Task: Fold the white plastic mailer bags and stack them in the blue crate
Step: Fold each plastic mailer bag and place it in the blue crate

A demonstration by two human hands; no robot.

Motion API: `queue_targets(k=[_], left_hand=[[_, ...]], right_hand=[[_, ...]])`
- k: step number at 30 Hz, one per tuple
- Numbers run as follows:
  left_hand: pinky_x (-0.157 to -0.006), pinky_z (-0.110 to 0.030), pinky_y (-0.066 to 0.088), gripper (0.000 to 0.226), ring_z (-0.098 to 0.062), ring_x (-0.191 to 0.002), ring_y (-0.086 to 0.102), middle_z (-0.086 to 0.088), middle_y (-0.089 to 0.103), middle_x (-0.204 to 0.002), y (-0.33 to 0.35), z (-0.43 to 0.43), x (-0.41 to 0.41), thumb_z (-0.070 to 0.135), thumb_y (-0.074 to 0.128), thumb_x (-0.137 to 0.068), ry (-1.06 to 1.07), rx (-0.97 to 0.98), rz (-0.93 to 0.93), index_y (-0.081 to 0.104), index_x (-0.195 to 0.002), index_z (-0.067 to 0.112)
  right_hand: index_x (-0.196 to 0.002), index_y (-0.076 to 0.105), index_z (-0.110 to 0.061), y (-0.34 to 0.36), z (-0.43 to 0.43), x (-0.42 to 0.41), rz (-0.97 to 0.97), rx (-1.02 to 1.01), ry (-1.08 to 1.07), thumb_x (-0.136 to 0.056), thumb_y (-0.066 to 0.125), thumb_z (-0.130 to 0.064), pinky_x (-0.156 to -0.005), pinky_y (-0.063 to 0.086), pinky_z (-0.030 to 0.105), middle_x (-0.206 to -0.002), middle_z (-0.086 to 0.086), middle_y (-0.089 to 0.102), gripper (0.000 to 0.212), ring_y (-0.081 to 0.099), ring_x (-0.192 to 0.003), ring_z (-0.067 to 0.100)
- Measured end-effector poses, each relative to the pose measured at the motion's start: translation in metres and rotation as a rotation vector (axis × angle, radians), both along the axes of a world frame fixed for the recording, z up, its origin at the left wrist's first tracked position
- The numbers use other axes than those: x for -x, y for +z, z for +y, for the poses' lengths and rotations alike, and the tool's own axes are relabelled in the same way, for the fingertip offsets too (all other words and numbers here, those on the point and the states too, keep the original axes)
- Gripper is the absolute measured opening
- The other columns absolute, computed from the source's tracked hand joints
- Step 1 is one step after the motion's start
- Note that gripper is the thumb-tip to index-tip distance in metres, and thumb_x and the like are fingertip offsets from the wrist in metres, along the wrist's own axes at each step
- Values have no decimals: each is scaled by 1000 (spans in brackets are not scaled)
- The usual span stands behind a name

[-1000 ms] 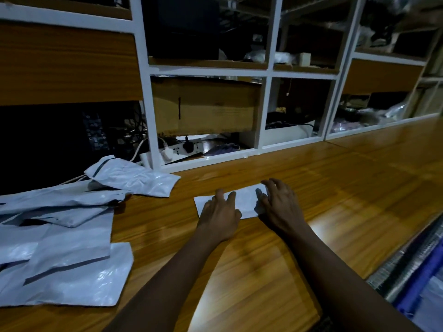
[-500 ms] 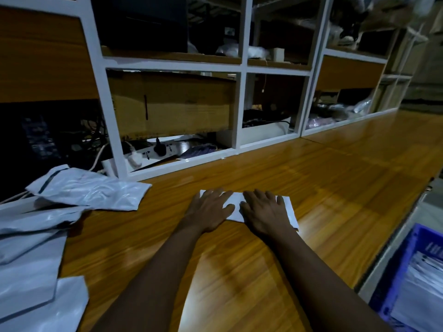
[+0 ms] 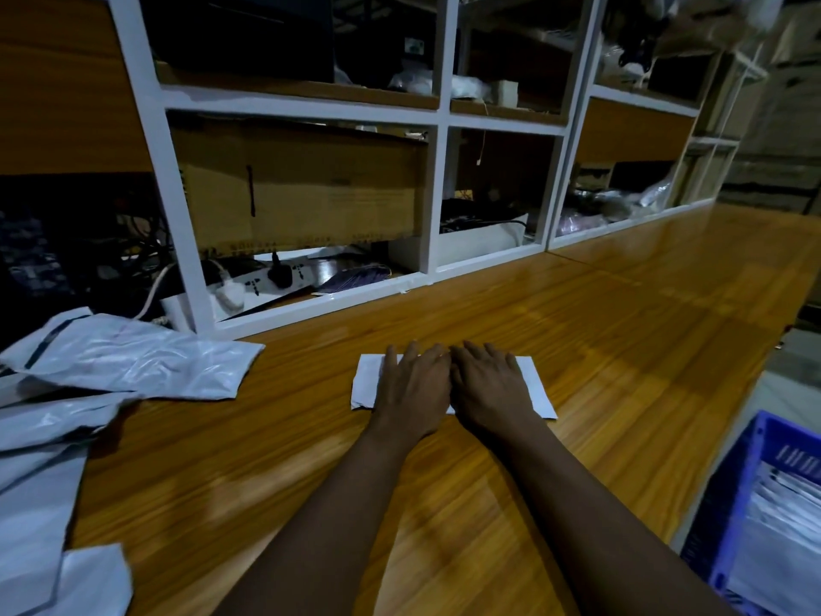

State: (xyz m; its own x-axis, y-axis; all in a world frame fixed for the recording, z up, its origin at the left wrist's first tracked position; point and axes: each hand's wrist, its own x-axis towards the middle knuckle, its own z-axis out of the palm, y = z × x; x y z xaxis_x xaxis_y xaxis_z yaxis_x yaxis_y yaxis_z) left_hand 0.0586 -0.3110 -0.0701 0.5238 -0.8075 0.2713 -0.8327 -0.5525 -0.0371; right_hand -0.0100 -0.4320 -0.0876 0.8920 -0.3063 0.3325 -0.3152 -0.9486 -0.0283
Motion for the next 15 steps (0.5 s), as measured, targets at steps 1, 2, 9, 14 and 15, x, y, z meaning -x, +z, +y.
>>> queue_targets(k=[1, 2, 9, 14, 15], left_hand=[[-119, -51, 7, 61, -29, -149, 16, -1, 22, -162, 0, -1, 0, 35, 50, -101, -12, -14, 15, 25, -154, 21], [-120, -50, 6, 62, -29, -150, 15, -1, 21, -163, -1, -1, -1, 35, 50, -100, -18, -16, 27, 23, -155, 21], [-120, -48, 10, 53, -27, -150, 12, 0, 13, -165, -6, -1, -12, 29, 28, -108, 2, 15, 210, 13, -158, 20], [-121, -46, 10, 52, -29, -150, 10, -1, 13, -165, -6, -3, -13, 32, 25, -108, 28, 0, 222, 13, -158, 24], [-121, -46, 11, 52, -29, -150, 11, -1, 13, -165, -6, -3, -13, 33, 25, -108, 31, -3, 220, 14, -158, 24]], right_hand=[[-148, 40, -12, 0, 2, 1, 25, -11, 15, -102, 37, -41, -114, 24, 58, -152, 13, 43, 55, 34, -142, 39], [-153, 31, -12, 1, 4, 2, 56, -9, 25, -103, 41, -41, -117, 17, 58, -158, 11, 35, 59, 26, -146, 38], [-156, 19, -12, 6, 7, 2, 155, 58, -32, -107, 26, -38, -119, 10, 56, -164, 7, 21, 56, 15, -151, 32], [-156, 18, -12, 8, 8, 2, 198, 42, -46, -107, 23, -38, -119, 9, 55, -164, 7, 19, 56, 14, -151, 31], [-157, 17, -12, 8, 9, 1, 205, 37, -51, -107, 23, -38, -119, 9, 55, -164, 8, 18, 57, 14, -151, 31]])
